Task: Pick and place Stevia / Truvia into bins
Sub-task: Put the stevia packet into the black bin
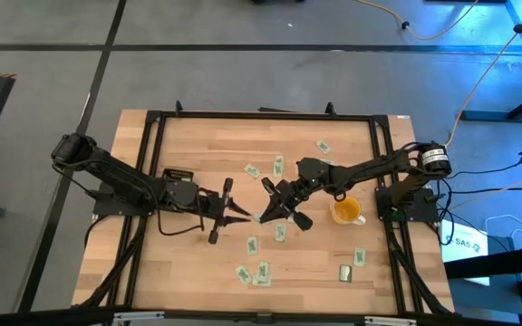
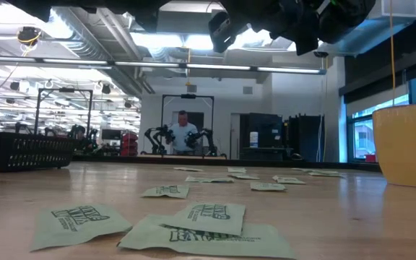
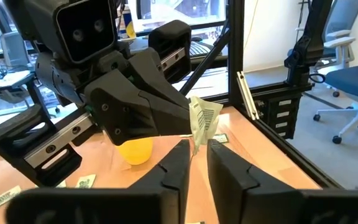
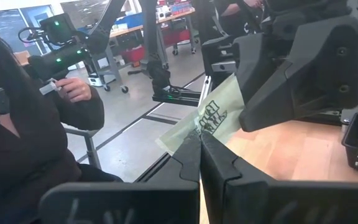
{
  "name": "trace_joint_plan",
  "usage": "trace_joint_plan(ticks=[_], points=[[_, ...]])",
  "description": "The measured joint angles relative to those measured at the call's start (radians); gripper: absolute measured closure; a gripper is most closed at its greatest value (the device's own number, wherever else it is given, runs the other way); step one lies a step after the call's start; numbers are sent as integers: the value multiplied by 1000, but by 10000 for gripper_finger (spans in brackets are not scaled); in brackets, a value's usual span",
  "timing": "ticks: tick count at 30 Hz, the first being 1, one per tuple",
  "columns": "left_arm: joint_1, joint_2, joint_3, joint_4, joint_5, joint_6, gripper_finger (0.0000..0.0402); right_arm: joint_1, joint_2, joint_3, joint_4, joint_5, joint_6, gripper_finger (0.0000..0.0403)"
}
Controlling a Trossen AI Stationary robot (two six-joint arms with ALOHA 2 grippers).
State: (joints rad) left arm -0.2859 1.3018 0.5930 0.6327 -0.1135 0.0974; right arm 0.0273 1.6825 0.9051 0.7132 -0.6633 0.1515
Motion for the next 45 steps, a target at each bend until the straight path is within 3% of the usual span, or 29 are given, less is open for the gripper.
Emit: trace_joint_plan(ticks=[5, 13, 24, 28, 34, 38, 45], points=[[0, 0, 0, 0, 0, 2, 395, 0, 0, 0, 0, 0, -4, 403], [0, 0, 0, -2, 0, 3, 397, 0, 0, 0, 0, 0, -3, 393], [0, -2, 1, -34, -13, 3, 398, -8, 0, 0, -9, -4, 55, 301], [0, -29, 1, -163, -87, -22, 398, -39, -1, 0, -99, -4, 77, 286], [0, -104, 1, -434, -286, -203, 398, -74, -1, 0, -297, 66, 48, 285], [0, -198, 1, -667, -406, -361, 398, -84, -1, 0, -354, 139, 12, 285], [0, -322, 1, -1055, -538, -618, 398, -89, -1, 0, -359, 149, -55, 285]])
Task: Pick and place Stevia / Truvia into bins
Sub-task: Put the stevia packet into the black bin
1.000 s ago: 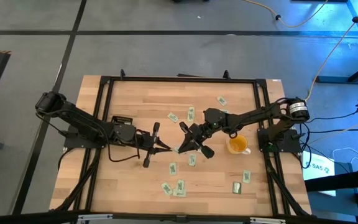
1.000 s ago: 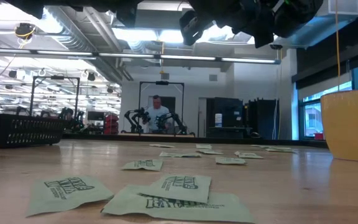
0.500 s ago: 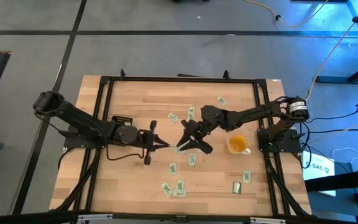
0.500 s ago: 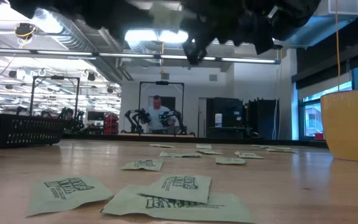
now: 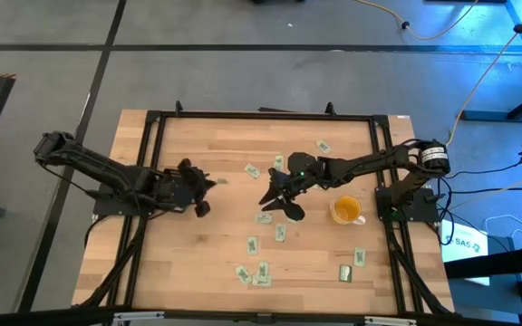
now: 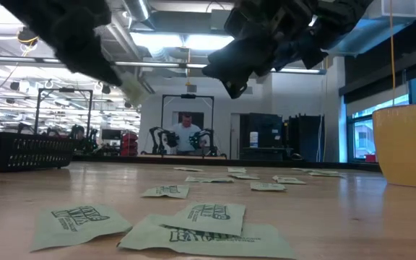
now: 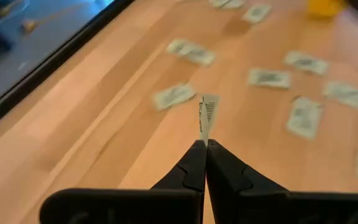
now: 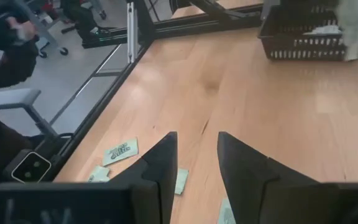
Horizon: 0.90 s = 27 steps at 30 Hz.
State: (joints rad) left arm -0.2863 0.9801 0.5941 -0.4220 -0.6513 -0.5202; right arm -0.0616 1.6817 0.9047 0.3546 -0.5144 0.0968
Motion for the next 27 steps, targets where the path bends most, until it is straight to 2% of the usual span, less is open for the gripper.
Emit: trace_joint_plan(ticks=[4, 12, 16, 20, 27], points=[[0, -9, 17, -180, -1, -137, 398, 0, 0, 0, -1, 0, -8, 285], [5, 52, 190, -633, -3, -409, 398, 0, 0, 0, -1, 0, -55, 285], [30, 102, 231, -832, 63, -525, 398, 0, 0, 0, 0, 1, -55, 285], [57, 162, 232, -931, 167, -600, 398, 0, 0, 0, 0, 1, -55, 285], [87, 293, 232, -942, 227, -611, 398, 0, 0, 0, 0, 0, -57, 285]])
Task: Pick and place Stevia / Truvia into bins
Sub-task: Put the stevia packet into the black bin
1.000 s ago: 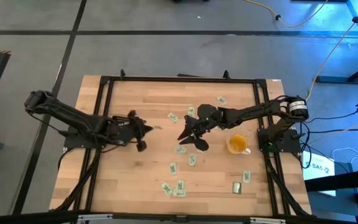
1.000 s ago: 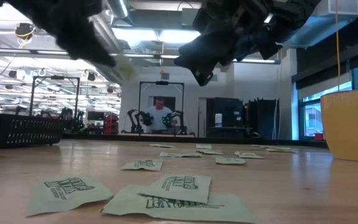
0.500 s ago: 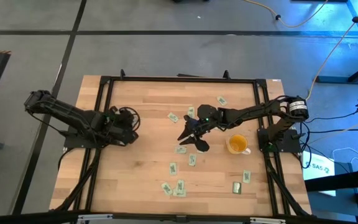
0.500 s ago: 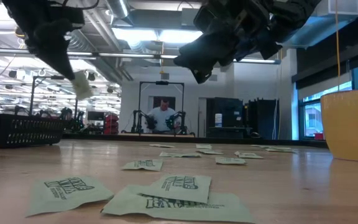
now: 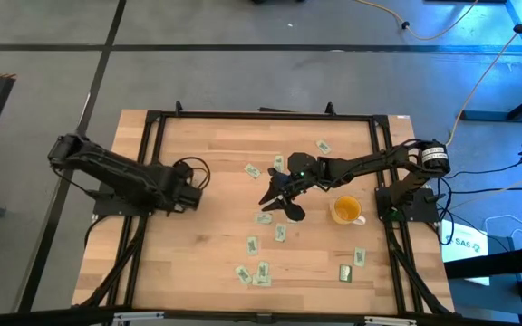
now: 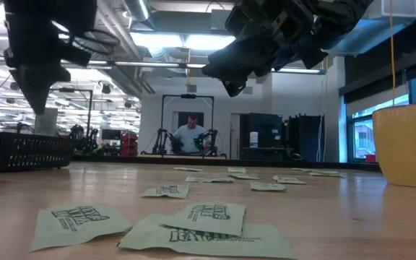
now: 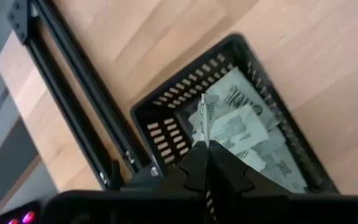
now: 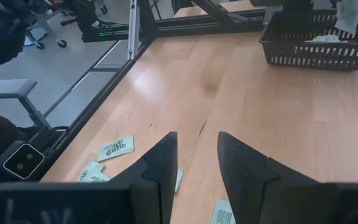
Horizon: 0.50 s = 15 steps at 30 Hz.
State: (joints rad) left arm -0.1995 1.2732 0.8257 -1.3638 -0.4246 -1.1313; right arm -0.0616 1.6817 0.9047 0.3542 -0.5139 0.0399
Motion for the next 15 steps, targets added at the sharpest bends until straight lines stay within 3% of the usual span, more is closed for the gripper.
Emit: trace_joint_plan(ticks=[15], points=[[53, 243, 0, 2, 55, 97, 398, 0, 0, 0, 0, 0, 3, 285]])
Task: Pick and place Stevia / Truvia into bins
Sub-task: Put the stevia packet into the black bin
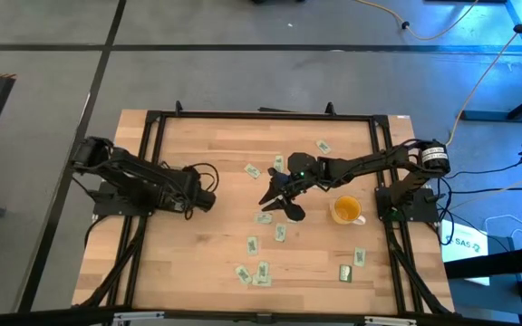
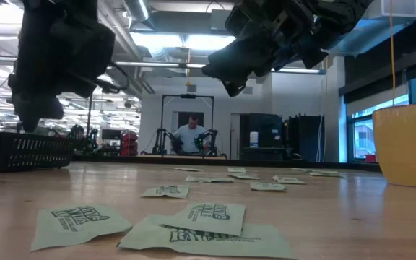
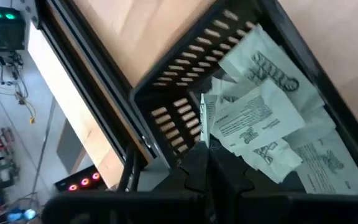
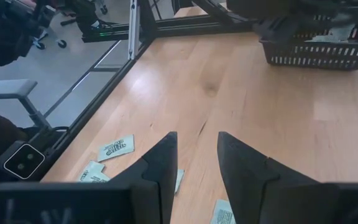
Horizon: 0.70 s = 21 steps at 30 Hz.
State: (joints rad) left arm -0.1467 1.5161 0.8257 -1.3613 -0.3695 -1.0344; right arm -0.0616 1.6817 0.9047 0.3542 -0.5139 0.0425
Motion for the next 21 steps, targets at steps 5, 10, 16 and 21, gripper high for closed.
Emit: trace_joint_plan(ticks=[5, 10, 16, 21], points=[[-2, 21, 0, 0, 15, 6, 398, 0, 0, 0, 0, 0, -2, 285], [-2, 21, 0, 0, 34, -8, 386, 0, 0, 0, 0, 0, 0, 285], [-2, 21, 0, 1, 32, -26, 345, 0, 0, 0, 0, 0, 0, 285], [-2, 21, 0, 3, 50, -43, 320, 0, 0, 0, -38, 0, 1, 285]])
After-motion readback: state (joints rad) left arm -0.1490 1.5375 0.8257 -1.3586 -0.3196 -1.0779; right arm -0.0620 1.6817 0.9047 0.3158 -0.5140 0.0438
